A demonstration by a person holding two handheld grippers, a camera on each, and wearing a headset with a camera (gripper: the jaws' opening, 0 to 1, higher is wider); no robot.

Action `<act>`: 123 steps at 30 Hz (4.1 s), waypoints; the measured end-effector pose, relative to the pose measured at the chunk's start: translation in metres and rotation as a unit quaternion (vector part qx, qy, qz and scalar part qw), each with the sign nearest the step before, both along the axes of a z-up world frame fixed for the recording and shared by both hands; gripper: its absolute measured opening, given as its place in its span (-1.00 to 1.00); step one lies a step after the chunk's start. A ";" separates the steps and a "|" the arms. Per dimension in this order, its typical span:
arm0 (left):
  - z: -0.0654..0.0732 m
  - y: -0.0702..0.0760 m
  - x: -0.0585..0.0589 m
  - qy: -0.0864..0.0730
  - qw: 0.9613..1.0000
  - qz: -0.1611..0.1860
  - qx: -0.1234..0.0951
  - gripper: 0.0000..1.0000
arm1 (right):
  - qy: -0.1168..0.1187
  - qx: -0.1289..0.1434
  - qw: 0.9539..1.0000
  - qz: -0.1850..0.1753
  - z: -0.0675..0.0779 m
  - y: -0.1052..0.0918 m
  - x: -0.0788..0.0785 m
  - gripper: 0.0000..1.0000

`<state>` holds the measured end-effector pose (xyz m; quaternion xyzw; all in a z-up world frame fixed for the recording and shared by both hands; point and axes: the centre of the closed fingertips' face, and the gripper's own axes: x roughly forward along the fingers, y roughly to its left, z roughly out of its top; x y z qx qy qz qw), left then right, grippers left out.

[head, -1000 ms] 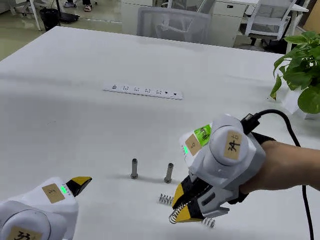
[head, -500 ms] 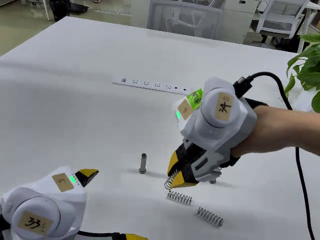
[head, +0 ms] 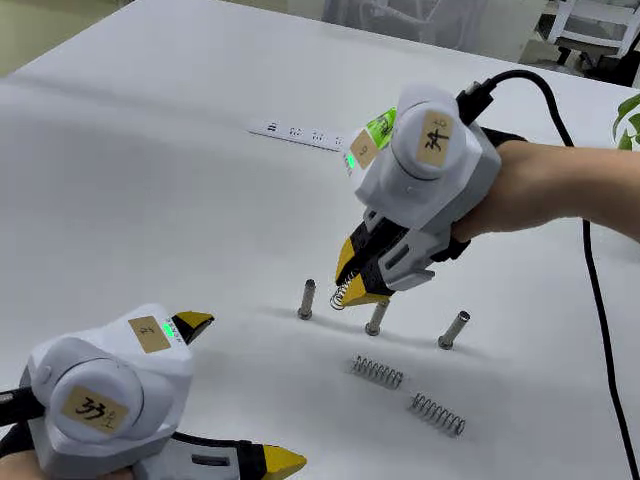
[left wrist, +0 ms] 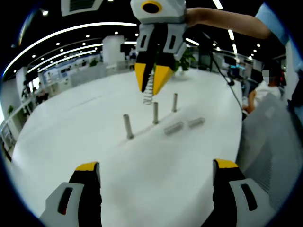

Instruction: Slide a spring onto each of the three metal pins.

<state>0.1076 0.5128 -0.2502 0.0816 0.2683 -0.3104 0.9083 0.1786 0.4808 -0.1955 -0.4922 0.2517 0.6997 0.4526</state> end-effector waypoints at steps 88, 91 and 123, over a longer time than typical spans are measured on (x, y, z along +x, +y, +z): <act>-0.017 0.008 0.001 0.022 0.999 0.018 -0.026 0.96 | -0.008 -0.078 0.995 0.064 -0.036 0.029 0.030 -0.76; -0.018 0.008 0.001 0.023 0.999 0.018 -0.027 0.95 | -0.006 -0.079 0.995 0.065 -0.039 0.030 0.031 -0.75; -0.023 0.011 -0.002 0.031 0.999 0.023 -0.031 0.94 | -0.026 -0.119 0.990 0.068 -0.085 0.030 0.029 -0.75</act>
